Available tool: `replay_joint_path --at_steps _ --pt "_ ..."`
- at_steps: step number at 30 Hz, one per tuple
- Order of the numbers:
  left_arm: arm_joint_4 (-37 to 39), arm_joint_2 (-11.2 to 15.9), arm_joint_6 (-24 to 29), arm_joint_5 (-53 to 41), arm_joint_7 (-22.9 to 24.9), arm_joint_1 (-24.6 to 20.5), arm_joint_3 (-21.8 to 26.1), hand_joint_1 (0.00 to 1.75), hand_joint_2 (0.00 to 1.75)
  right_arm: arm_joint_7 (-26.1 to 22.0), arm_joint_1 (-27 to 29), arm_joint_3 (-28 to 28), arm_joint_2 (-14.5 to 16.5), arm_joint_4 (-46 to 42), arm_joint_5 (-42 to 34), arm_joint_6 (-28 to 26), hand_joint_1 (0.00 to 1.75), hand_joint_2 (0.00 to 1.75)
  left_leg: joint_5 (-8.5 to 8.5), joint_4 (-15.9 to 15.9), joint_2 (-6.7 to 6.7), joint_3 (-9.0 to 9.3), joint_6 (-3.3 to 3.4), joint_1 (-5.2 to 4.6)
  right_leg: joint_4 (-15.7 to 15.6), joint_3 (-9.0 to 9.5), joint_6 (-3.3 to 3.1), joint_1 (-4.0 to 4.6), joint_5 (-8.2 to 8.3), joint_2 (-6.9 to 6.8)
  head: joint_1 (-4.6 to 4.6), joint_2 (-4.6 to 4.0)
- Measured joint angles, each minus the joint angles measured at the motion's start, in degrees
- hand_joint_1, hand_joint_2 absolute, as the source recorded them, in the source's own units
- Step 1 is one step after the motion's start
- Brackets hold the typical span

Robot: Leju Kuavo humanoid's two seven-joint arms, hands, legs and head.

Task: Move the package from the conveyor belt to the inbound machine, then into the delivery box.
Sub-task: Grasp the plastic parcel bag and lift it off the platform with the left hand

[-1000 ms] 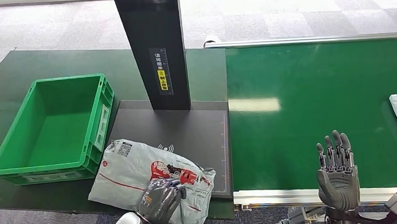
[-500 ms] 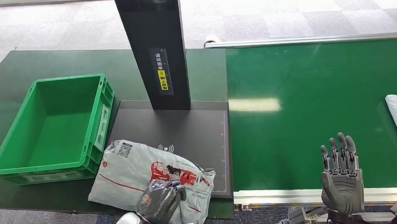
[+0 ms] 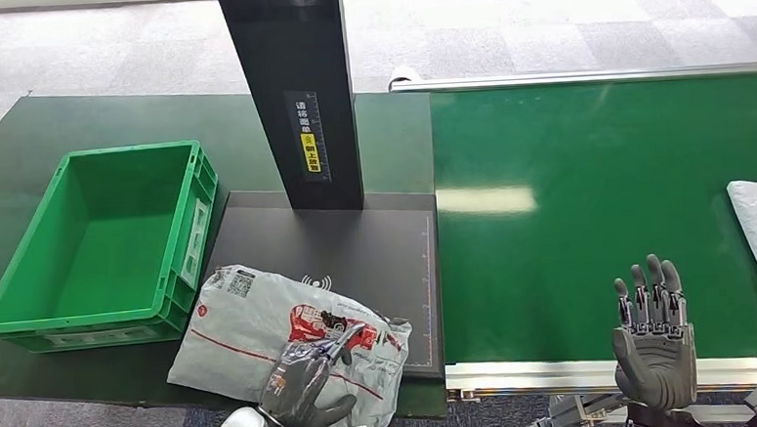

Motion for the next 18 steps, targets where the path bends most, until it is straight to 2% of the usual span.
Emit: replay_joint_path --at_steps 18 --pt "-4.20 0.83 0.63 0.98 0.20 1.65 2.32 0.00 1.75 -0.04 0.23 -0.04 0.00 -0.06 0.85 -0.77 0.00 1.75 0.00 0.00 0.00 -0.01 0.00 0.00 0.00 -0.01 0.00 0.00 0.00 0.00 0.00 0.00"
